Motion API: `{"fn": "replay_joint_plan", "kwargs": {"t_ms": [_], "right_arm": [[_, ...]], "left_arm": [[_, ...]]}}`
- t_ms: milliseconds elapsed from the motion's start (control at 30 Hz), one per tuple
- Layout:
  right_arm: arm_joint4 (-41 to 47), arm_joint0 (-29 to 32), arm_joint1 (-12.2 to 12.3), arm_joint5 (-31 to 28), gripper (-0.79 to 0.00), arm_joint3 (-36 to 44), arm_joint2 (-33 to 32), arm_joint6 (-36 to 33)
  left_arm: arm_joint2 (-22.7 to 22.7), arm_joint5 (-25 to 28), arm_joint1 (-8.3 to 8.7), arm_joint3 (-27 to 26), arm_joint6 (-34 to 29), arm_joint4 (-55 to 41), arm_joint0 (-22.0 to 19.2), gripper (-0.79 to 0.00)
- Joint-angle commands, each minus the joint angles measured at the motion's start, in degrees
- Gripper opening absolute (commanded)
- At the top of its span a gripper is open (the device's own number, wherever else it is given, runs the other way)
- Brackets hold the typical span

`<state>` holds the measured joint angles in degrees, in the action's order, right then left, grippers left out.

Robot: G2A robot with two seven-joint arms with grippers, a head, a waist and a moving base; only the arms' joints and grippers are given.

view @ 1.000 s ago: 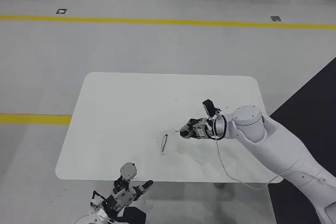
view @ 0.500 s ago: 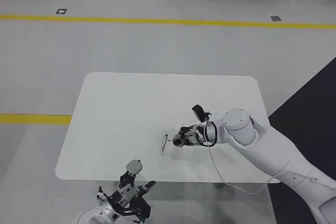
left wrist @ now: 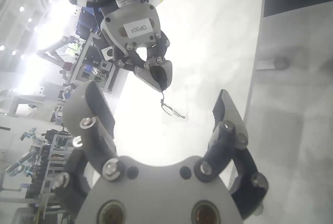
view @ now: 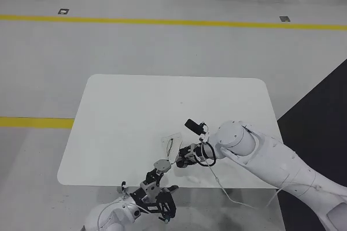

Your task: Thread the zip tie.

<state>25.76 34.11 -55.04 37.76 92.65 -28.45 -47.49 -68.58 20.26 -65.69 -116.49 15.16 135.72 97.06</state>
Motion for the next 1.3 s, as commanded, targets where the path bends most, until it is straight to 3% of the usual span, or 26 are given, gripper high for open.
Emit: {"fn": "replay_joint_plan", "kwargs": {"t_ms": [0,133,200,533,667,1033,1267], "right_arm": [[-1.15,-0.06,-0.15,-0.3,-0.785,0.02,0.3,-0.84],[-1.78,0.04,-0.45,-0.94,-0.785,0.15,0.29,-1.68],[-2.26,0.09,-0.61,-0.99,-0.785,0.23,0.16,-1.79],[-4.0,0.69,-0.99,-1.65,-0.785,1.31,-0.35,-3.59],[-4.61,1.14,-1.04,-1.65,-0.785,1.34,-0.98,-3.55],[-6.24,2.37,-0.9,-1.3,-0.785,2.23,-2.56,-4.47],[-6.95,2.77,-1.05,-1.11,-0.785,2.51,-3.33,-4.84]], "left_arm": [[0.3,0.8,-0.04,0.28,-1.52,-0.56,-0.51,-0.283],[1.44,1.77,-0.14,0.54,-3.4,-0.44,-1.64,-0.332],[1.9,1.35,-0.2,0.63,-3.98,-0.85,-1.97,-0.394],[1.81,1.65,-0.33,2.58,-6.89,-4.52,-3.33,-0.428],[2.26,2.3,-0.31,2.82,-7.4,-4.96,-3.92,-0.508],[2.2,1.74,-0.16,3.28,-8.64,-5.86,-4.12,-0.514],[2.78,1.86,-0.06,2.75,-9.19,-5.61,-4.26,-0.674]]}}
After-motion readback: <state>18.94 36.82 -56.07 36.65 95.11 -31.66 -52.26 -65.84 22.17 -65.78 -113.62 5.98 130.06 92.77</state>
